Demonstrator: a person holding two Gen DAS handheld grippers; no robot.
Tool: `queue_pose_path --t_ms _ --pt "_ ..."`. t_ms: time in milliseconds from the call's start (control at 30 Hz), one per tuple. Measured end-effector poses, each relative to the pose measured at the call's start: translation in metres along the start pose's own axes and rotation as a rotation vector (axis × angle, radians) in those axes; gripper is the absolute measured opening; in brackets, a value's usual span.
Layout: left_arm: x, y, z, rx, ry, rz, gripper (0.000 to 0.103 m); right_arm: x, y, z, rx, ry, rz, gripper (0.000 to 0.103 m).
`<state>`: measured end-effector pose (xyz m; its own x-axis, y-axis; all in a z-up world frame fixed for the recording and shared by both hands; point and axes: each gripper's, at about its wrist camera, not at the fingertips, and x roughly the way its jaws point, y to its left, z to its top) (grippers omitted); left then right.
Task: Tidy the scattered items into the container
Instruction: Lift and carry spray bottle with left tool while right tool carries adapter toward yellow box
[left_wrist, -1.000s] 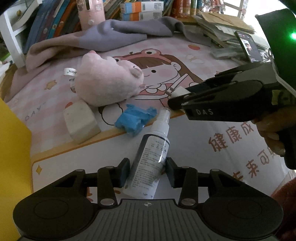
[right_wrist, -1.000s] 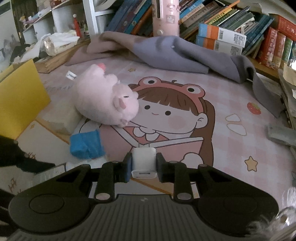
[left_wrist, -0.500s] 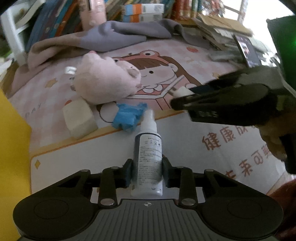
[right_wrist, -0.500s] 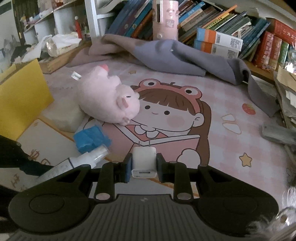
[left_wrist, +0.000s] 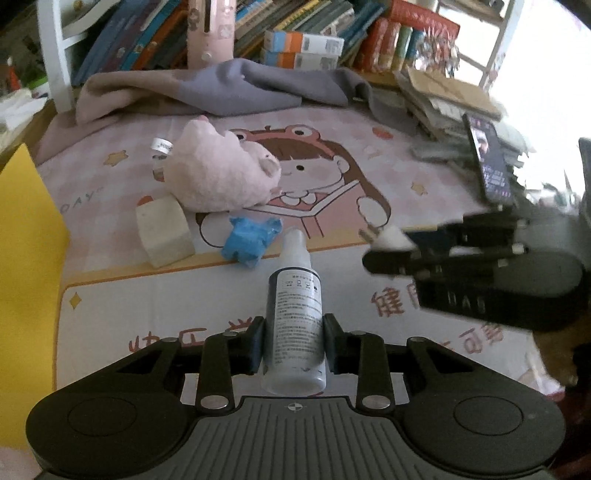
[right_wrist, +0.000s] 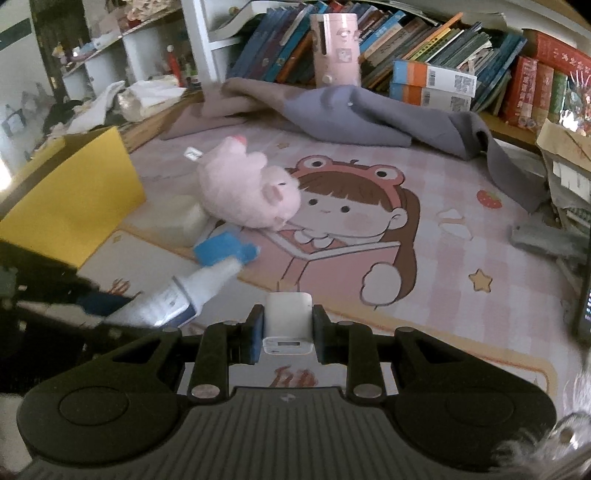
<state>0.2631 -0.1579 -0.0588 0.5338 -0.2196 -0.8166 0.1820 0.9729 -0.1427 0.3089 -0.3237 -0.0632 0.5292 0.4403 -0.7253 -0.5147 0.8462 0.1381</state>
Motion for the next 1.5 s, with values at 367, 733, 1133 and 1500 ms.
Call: queue_pose_path --t_ms 367,733,1133,1500 --pt "-0.028 0.008 -0.013 -0.118 -0.04 -0.087 0.031 -0.035 0.007 -0.007 -0.007 -0.034 -0.015 0.025" --pt "-0.074 0.018 -0.027 -0.158 -0.103 -0.155 0.031 -0.079 0.031 -0.011 0.005 -0.072 -0.047 0.025" --pt "-0.108 0.033 -0.052 -0.107 -0.14 -0.232 0.031 -0.1 0.076 -0.022 0.023 -0.102 -0.111 0.025" --pt "-0.148 0.074 -0.102 -0.165 -0.157 -0.261 0.031 -0.104 0.15 -0.035 0.005 -0.077 -0.115 0.025"
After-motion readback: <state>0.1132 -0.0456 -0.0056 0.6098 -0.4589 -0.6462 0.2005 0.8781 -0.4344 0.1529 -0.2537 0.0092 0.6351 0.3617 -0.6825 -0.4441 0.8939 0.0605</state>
